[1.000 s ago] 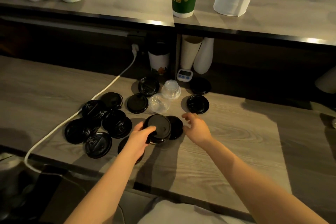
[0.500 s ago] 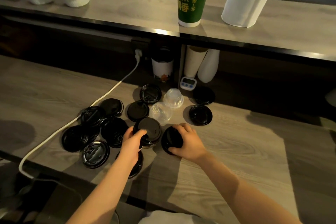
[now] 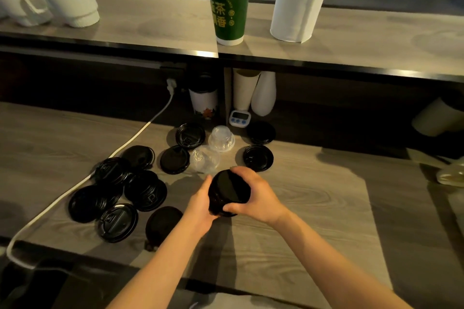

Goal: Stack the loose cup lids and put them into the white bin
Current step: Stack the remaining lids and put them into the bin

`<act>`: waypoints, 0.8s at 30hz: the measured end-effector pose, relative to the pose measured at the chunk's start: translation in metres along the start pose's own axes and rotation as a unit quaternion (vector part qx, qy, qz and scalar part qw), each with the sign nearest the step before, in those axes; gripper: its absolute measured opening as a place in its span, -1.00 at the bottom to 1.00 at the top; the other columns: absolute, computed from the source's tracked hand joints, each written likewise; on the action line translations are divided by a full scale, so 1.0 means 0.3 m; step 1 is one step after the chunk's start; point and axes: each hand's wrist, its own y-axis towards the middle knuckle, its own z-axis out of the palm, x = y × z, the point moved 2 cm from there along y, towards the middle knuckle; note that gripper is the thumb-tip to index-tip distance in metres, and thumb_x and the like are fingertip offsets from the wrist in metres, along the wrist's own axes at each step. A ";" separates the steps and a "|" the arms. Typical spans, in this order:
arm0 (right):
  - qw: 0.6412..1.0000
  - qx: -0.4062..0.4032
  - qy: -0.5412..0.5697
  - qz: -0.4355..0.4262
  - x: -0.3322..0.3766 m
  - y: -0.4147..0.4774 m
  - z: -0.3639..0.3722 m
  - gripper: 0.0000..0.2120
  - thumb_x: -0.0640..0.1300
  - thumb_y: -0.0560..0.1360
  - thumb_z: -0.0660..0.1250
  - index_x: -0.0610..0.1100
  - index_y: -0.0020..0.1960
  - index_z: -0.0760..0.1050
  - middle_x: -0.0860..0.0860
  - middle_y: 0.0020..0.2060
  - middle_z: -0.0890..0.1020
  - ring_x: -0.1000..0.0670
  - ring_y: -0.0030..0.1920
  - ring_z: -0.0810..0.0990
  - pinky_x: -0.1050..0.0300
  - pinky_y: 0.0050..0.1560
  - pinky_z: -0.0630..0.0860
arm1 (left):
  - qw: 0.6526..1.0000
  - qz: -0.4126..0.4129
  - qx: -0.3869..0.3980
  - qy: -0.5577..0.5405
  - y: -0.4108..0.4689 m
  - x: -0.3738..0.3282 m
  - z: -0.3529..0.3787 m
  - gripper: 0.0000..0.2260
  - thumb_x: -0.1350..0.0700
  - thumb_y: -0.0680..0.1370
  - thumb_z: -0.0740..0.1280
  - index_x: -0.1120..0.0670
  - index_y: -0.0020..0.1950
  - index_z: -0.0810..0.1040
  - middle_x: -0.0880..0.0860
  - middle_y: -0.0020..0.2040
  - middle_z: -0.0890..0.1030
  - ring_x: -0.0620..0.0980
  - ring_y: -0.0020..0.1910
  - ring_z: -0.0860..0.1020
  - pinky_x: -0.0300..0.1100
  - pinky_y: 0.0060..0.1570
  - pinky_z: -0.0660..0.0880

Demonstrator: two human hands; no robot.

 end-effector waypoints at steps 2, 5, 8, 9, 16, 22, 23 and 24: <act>0.999 0.030 -0.036 -0.007 0.002 -0.012 -0.006 -0.13 0.05 0.24 0.56 -0.14 0.44 0.29 -0.05 0.38 0.39 -0.01 0.39 0.33 0.14 0.41 0.23 | 0.999 -0.004 0.046 -0.001 -0.016 0.006 0.007 -0.62 -0.12 0.60 0.15 0.12 0.19 0.55 0.16 0.11 0.63 0.11 0.08 0.58 -0.05 -0.10 0.51; 0.996 0.064 -0.068 -0.018 -0.002 -0.023 0.000 -0.07 0.14 0.21 0.54 -0.13 0.47 0.26 -0.04 0.44 0.33 0.03 0.45 0.24 0.19 0.45 0.13 | 0.996 0.008 0.088 0.009 -0.039 0.015 -0.011 -0.69 0.05 0.59 0.21 0.18 0.23 0.53 0.16 0.06 0.64 0.08 0.04 0.60 -0.10 -0.08 0.51; 0.995 0.094 -0.036 -0.013 -0.002 -0.035 0.020 0.06 0.34 0.11 0.48 -0.10 0.47 0.25 0.05 0.41 0.32 0.18 0.40 0.19 0.38 0.39 0.10 | 0.997 0.032 0.058 0.034 -0.064 0.031 -0.049 -0.75 0.22 0.55 0.25 0.25 0.21 0.50 0.17 -0.07 0.64 0.08 -0.08 0.61 -0.12 -0.23 0.52; 0.995 0.099 -0.024 -0.006 -0.004 -0.038 0.025 0.05 0.34 0.12 0.48 -0.09 0.48 0.23 0.09 0.38 0.32 0.20 0.38 0.21 0.44 0.34 0.11 | 0.998 0.038 0.038 0.036 -0.067 0.034 -0.064 -0.75 0.25 0.54 0.26 0.26 0.21 0.49 0.18 -0.07 0.63 0.09 -0.10 0.60 -0.12 -0.25 0.51; 0.991 0.003 -0.052 0.125 -0.108 -0.009 0.023 -0.49 -0.23 0.48 0.31 -0.06 0.40 0.33 -0.01 0.33 0.47 -0.01 0.32 0.44 0.17 0.19 0.40 | 0.982 0.113 -0.148 0.021 -0.057 -0.042 -0.231 -0.72 0.30 0.52 0.28 0.15 0.22 0.41 0.15 0.11 0.53 0.14 0.08 0.52 -0.01 0.08 0.44; 0.965 0.152 -0.192 0.097 -0.101 0.072 0.139 -0.10 0.06 0.39 0.45 0.00 0.54 -0.01 -0.07 0.53 0.04 -0.13 0.51 0.04 -0.05 0.47 0.12 | 0.981 0.130 -0.140 0.019 -0.051 -0.094 -0.278 -0.78 0.26 0.53 0.29 0.05 0.14 0.47 0.14 0.14 0.55 0.12 0.12 0.52 0.07 0.21 0.42; 0.954 0.163 -0.233 0.091 -0.104 0.078 0.163 -0.10 0.10 0.40 0.42 0.02 0.55 -0.04 -0.05 0.54 0.01 -0.12 0.52 0.00 -0.08 0.49 0.08 | 0.982 0.130 -0.138 0.014 -0.048 -0.094 -0.277 -0.81 0.25 0.52 0.30 0.03 0.10 0.47 0.14 0.14 0.55 0.13 0.13 0.52 0.09 0.24 0.41; 0.944 0.163 -0.275 0.078 -0.109 0.080 0.183 -0.14 0.12 0.43 0.39 0.03 0.55 -0.05 -0.04 0.53 0.00 -0.11 0.52 -0.01 -0.10 0.49 0.05 | 0.982 0.130 -0.136 0.010 -0.045 -0.092 -0.276 -0.82 0.24 0.52 0.31 0.02 0.06 0.47 0.14 0.14 0.55 0.13 0.15 0.52 0.12 0.27 0.39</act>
